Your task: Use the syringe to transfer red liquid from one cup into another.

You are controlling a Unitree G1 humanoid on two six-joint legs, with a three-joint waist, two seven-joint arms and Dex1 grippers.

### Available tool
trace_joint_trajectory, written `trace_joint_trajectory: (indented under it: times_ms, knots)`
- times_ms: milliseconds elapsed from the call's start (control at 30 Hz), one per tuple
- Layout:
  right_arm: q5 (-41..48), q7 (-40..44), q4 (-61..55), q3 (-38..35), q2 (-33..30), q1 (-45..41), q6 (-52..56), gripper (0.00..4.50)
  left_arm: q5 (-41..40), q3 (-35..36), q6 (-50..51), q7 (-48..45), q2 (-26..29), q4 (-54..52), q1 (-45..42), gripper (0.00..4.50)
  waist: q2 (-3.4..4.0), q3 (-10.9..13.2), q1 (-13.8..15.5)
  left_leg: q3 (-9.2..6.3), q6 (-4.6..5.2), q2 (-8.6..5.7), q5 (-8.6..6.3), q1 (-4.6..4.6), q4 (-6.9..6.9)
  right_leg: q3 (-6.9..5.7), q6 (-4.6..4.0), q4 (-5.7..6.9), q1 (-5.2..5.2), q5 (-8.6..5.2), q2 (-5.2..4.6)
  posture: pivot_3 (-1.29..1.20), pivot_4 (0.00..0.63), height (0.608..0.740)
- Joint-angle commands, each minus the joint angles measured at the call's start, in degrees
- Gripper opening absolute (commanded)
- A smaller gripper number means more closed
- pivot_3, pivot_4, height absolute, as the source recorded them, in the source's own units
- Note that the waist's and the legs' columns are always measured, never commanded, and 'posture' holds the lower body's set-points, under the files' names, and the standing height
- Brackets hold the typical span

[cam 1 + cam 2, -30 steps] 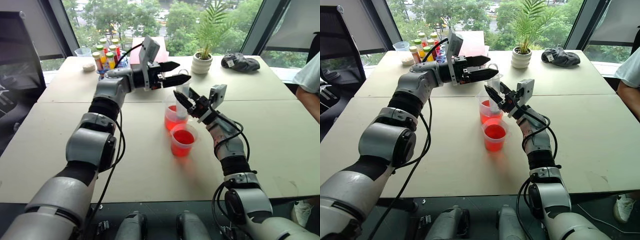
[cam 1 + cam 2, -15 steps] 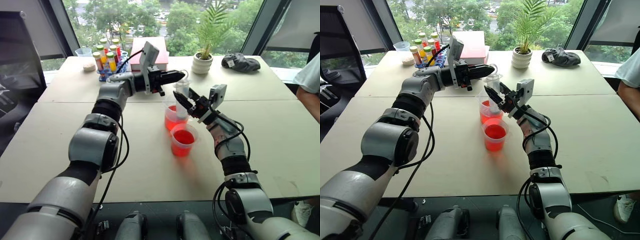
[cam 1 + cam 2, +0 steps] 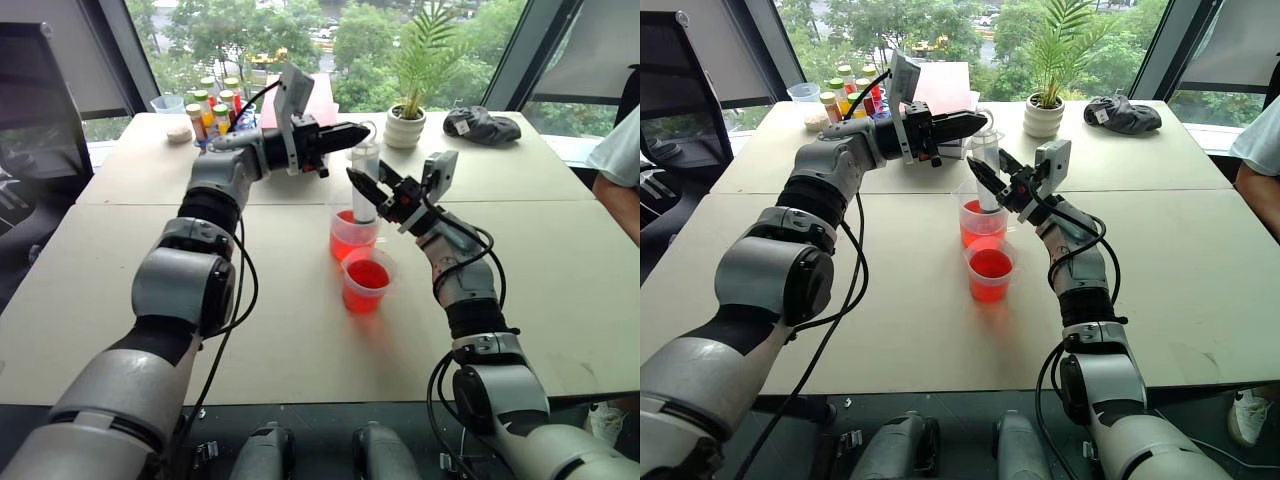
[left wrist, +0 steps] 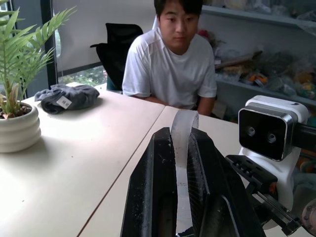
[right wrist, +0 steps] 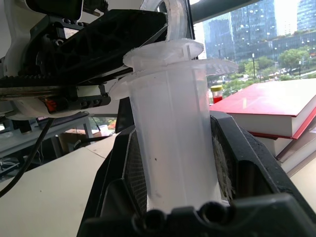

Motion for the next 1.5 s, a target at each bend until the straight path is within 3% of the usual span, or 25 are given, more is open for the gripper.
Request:
trace_joint_trajectory:
  times_ms: [33,933,1167,1267,1500]
  knots:
    - [-0.9,2.1,1.5,1.8,0.0,1.2,0.9,1.47,-1.7,4.2,-3.3,2.0,3.1,-2.4,-5.6,0.02,0.0,0.0,0.0,0.0,0.0,0.0,0.0,0.0,0.0,0.0,0.0,0.0,0.0,0.0,0.0,0.0,0.15,0.74]
    - [-0.4,1.8,0.0,2.0,0.2,1.1,1.2,1.47,-1.0,3.4,-3.2,0.5,4.3,-3.3,-5.0,0.02,0.0,0.0,0.0,0.0,0.0,0.0,0.0,0.0,0.0,0.0,0.0,0.04,0.0,0.0,0.0,0.0,0.15,0.74]
    - [0.5,1.2,-1.4,0.9,-0.9,-1.8,1.9,1.47,-1.1,2.8,-0.8,-1.6,3.9,-4.5,-2.8,2.94,0.01,0.0,0.0,0.0,0.0,0.01,0.0,0.0,0.0,0.0,0.0,0.05,-0.01,0.0,0.01,0.0,0.15,0.74]
    - [0.6,1.3,-1.2,0.6,-1.3,-2.6,2.4,1.47,-0.7,2.2,0.3,-3.6,4.2,-6.3,-1.6,4.44,0.01,0.0,0.1,0.0,0.0,0.01,0.0,-0.01,0.0,0.0,0.0,0.05,0.0,0.0,0.01,0.0,0.15,0.74]
    - [1.3,0.0,-1.0,-0.8,-1.4,-5.0,3.0,1.47,-1.6,2.7,2.5,-6.6,6.2,-13.3,3.0,4.44,0.01,0.0,-0.2,0.0,-0.01,0.03,0.0,0.0,0.0,0.01,0.0,0.07,-0.01,0.0,0.02,0.0,0.15,0.74]
